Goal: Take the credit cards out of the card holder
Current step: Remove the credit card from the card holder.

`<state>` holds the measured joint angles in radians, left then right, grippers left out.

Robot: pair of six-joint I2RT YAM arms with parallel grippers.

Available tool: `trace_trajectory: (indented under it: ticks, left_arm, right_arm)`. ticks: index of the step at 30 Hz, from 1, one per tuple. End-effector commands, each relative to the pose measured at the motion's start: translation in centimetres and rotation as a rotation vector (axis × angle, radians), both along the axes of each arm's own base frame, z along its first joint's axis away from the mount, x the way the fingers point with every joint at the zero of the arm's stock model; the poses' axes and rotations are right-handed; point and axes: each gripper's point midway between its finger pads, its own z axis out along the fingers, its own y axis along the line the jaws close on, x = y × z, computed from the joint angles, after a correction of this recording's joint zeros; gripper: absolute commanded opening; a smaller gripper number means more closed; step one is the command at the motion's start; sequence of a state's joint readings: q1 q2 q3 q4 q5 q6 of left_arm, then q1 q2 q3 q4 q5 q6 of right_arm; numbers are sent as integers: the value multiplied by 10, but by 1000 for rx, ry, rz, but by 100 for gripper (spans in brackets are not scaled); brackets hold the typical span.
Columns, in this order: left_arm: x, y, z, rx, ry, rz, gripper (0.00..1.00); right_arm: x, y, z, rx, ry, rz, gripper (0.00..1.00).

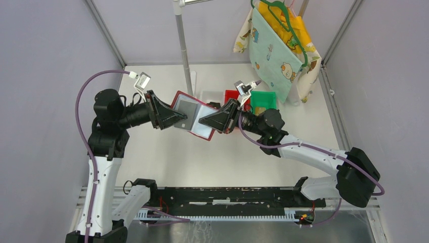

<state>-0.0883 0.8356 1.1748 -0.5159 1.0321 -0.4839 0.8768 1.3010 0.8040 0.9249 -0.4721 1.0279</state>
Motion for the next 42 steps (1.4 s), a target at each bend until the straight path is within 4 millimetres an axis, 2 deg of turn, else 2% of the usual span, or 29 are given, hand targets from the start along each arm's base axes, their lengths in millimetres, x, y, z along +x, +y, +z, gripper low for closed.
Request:
trace_trajectory:
  ticks: [1,5,9,14,24,34,42]
  left_arm:
    - [-16,-4,15,-5,-76,-83,54]
    - [-29,-7,19,-16,-74,-160,53]
    - [-34,-7,19,-5,-77,-189,50]
    - [-31,-6,20,21,-87,-179,42]
    - [-24,-4,19,34,-100,-145,35]
    - [-33,-6,23,13,-97,-189,35]
    - [-42,-7,22,0,-90,-235,41]
  right_arm:
    - [-5,-13,35,95,-68,-2,0]
    - [-3,-18,32,108,-56,5,0]
    - [-1,-19,28,94,-52,4,0]
    - [1,-22,27,88,-51,1,0]
    - [-4,-22,32,98,-67,24,0]
    - [-6,-22,33,104,-74,40,0]
    - [-7,-22,32,104,-74,44,0]
